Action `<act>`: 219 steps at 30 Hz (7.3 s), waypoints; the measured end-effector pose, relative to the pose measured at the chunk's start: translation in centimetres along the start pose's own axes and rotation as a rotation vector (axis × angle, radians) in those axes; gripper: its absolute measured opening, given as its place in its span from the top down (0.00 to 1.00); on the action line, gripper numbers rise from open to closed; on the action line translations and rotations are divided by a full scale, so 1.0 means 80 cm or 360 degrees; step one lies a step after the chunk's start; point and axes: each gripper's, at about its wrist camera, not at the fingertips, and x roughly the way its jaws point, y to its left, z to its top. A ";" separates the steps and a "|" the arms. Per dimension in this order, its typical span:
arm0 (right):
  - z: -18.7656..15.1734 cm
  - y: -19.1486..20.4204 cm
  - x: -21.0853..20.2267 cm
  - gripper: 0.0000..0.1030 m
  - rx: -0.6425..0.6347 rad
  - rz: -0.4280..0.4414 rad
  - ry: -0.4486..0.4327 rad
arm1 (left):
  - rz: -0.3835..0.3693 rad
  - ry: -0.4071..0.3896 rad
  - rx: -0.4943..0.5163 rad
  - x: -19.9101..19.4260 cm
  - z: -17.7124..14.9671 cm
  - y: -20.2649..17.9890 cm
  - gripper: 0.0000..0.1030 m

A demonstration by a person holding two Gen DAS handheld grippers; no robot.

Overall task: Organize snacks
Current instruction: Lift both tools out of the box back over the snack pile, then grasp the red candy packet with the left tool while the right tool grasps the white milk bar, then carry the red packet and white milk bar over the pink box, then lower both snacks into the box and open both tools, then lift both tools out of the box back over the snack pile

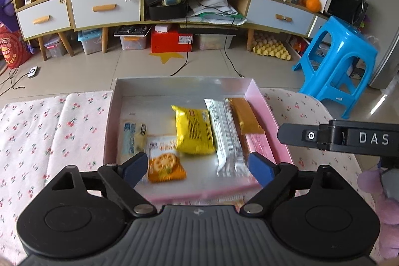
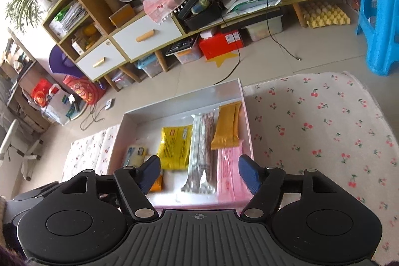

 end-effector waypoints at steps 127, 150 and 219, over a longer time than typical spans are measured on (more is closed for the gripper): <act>-0.175 0.060 -0.036 0.80 -0.0258 0.0085 0.0401 | -0.0030 0.0123 -0.0288 -0.090 -0.161 0.081 0.78; -0.036 0.068 0.010 0.80 -0.0108 0.0118 0.0164 | -0.0214 -0.0061 -0.0418 -0.034 -0.036 0.100 0.78; 0.026 0.076 0.021 0.22 -0.0233 -0.0075 0.0149 | -0.0172 -0.0013 -0.0213 -0.037 -0.027 0.071 0.08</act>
